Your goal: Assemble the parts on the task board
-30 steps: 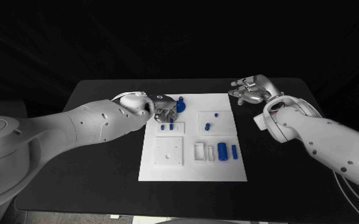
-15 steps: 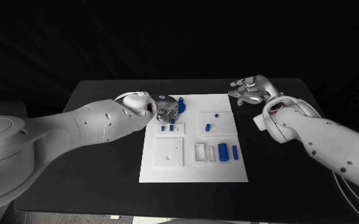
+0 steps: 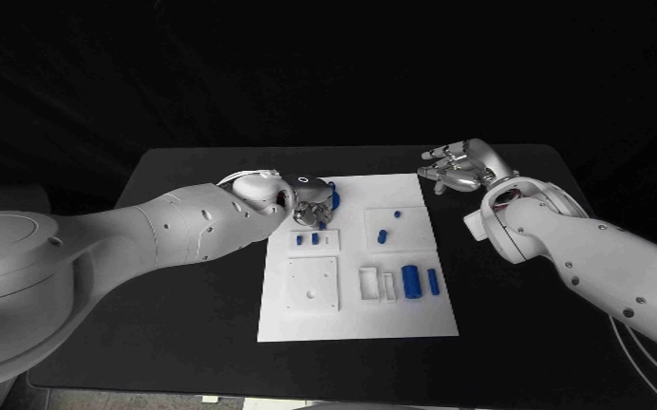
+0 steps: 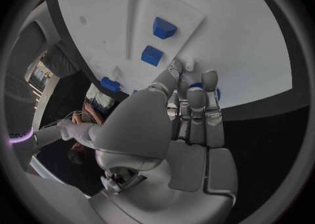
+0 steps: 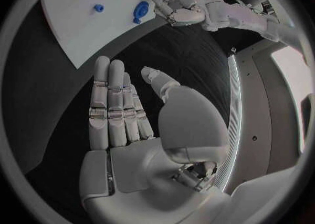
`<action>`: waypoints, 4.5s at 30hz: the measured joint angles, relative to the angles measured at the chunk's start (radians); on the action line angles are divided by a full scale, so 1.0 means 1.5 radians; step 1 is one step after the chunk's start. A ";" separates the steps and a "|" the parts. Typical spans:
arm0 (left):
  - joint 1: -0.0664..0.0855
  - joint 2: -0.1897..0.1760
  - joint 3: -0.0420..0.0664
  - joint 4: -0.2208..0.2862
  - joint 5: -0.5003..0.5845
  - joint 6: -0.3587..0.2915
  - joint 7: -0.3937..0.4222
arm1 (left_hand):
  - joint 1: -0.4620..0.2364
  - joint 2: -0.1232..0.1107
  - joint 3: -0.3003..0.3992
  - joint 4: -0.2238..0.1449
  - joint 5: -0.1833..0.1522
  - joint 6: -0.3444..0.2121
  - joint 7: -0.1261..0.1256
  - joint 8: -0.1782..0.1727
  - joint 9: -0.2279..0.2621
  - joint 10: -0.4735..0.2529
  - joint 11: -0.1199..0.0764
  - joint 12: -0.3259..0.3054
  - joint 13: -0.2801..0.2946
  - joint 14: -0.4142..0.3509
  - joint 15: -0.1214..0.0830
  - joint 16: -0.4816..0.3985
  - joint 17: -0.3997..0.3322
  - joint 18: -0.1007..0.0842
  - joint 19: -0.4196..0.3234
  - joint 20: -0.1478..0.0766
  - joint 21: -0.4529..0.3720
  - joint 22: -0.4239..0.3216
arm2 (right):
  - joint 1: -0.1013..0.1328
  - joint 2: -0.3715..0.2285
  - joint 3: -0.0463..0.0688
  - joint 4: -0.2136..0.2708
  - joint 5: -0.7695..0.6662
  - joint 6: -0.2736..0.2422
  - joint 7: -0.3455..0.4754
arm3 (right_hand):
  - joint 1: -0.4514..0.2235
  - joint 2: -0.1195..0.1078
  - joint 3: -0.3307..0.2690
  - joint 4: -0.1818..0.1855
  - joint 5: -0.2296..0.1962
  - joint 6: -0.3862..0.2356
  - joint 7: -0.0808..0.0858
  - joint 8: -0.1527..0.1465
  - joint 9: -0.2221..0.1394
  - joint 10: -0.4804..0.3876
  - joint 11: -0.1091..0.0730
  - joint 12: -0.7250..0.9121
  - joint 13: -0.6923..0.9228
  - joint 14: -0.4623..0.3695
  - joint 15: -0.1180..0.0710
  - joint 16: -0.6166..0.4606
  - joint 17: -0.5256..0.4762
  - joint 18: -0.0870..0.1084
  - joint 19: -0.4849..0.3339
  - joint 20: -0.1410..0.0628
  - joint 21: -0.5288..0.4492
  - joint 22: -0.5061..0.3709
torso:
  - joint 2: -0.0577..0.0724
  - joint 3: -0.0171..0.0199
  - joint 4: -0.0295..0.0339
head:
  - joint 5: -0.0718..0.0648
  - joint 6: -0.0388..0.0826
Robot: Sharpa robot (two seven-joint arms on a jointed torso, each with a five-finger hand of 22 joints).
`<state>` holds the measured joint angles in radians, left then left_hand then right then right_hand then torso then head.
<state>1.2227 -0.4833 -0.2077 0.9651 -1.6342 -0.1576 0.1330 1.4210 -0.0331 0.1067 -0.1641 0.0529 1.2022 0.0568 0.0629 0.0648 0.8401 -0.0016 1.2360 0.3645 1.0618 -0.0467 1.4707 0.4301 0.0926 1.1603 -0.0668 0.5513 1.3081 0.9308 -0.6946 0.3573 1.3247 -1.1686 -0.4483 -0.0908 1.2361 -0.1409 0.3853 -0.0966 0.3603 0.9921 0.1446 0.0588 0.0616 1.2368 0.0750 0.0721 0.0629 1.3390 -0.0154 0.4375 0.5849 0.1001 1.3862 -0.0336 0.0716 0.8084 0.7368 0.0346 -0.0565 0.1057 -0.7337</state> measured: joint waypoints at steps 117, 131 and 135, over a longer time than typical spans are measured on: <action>0.017 -0.178 0.075 0.295 0.788 -0.071 0.105 | -0.071 0.032 0.062 0.035 0.173 -0.033 0.013 -0.004 -0.001 0.146 -0.013 -0.069 0.112 0.184 -0.015 -0.044 0.265 0.000 0.076 -0.014 0.054 0.000 | 0.000 0.007 -0.009 0.087 0.516 0.171 -0.083 | -0.060 0.103 -0.202 0.015 0.005 0.064 -0.038 0.000 0.001 0.039 -0.063 0.355 0.534 0.058 -0.047 0.228 0.233 -0.006 0.049 -0.047 0.296 0.321 | -0.001 -0.0024 0.0004 | -0.017 0.068; 0.017 -0.179 0.075 0.309 0.797 -0.055 0.131 | -0.074 0.034 0.058 0.031 0.170 -0.033 0.013 -0.004 -0.001 0.146 -0.013 -0.069 0.112 0.184 -0.015 -0.044 0.265 0.000 0.076 -0.014 0.054 0.000 | 0.000 0.019 -0.012 0.099 0.620 0.189 -0.099 | -0.040 0.152 -0.331 0.052 -0.016 0.064 -0.037 0.000 0.001 0.026 -0.062 0.388 0.579 0.058 -0.047 0.237 0.249 -0.005 0.051 -0.044 0.304 0.333 | -0.001 -0.0018 0.0011 | -0.023 0.076; 0.017 -0.179 0.075 0.310 0.794 -0.053 0.134 | -0.074 0.034 0.058 0.031 0.170 -0.033 0.013 -0.004 -0.001 0.146 -0.013 -0.069 0.112 0.184 -0.015 -0.044 0.267 0.000 0.076 -0.014 0.054 0.000 | 0.000 0.021 -0.013 0.102 0.632 0.196 -0.096 | -0.039 0.152 -0.333 0.052 -0.019 0.064 -0.037 0.000 0.001 0.026 -0.062 0.388 0.580 0.056 -0.044 0.238 0.249 -0.006 0.051 -0.044 0.304 0.333 | 0.000 -0.0016 0.0010 | -0.024 0.077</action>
<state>1.2480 -0.7519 -0.0955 1.4294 -0.4434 -0.2377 0.3343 1.3101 0.0185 0.1930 -0.1181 0.3084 1.1531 0.0757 0.0567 0.0626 1.0597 -0.0207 1.1324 0.5326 1.3382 -0.0696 1.4049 0.8300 0.0922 1.2741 -0.0876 0.6327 1.3075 0.9309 -0.6626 0.3382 1.4770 -0.2201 -0.1545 -0.2353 1.1770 0.0868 -0.1141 -0.0192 0.3321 1.0887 0.0894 0.0587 0.0627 1.2757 -0.0176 0.6542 0.9329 1.4233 -0.0821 0.7942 0.9589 0.0918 1.4632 -0.0997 0.5270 1.3081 0.7362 0.0322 -0.0550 0.0700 -0.6182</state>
